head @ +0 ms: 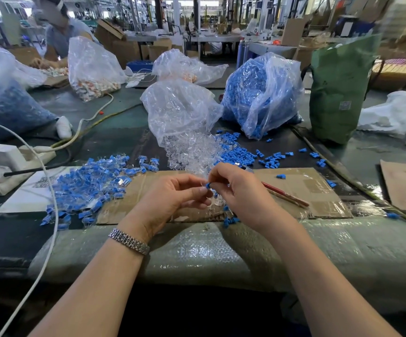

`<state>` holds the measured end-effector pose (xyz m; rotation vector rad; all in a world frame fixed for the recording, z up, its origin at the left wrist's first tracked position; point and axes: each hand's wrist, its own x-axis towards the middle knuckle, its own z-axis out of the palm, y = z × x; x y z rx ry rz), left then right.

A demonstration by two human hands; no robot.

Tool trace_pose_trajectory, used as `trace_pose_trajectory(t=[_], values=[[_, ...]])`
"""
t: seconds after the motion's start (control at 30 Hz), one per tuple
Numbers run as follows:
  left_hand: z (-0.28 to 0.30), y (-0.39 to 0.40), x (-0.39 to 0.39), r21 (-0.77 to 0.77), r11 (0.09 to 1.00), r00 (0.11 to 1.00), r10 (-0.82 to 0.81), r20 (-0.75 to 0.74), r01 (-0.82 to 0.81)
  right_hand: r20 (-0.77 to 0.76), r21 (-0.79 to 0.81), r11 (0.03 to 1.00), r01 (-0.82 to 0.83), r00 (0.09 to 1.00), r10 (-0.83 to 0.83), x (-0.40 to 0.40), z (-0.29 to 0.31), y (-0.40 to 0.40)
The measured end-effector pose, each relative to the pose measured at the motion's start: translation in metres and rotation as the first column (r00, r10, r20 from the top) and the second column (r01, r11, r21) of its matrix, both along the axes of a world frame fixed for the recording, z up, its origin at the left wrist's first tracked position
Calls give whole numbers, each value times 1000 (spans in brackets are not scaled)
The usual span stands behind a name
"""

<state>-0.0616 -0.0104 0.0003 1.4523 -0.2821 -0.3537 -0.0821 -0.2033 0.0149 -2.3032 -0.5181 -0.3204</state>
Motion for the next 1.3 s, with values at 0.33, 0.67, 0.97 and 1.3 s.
trace_pose_trajectory(t=[0.33,0.67,0.97,1.3], values=[[-9,13,-8,-59,997,995,46,-84,-51,-140,-18,999,37,989,-39,1,10,-5],[-14,13,-10,-95,981,984,160,-83,-168,-218,-620,703,348,784,-581,10,12,-43],[-9,18,-8,-303,922,962,186,-200,-241,-488,-115,936,332,802,-344,9,36,-30],[-6,16,-8,-299,895,943,303,-140,-332,-732,38,994,-98,675,95,-4,47,17]])
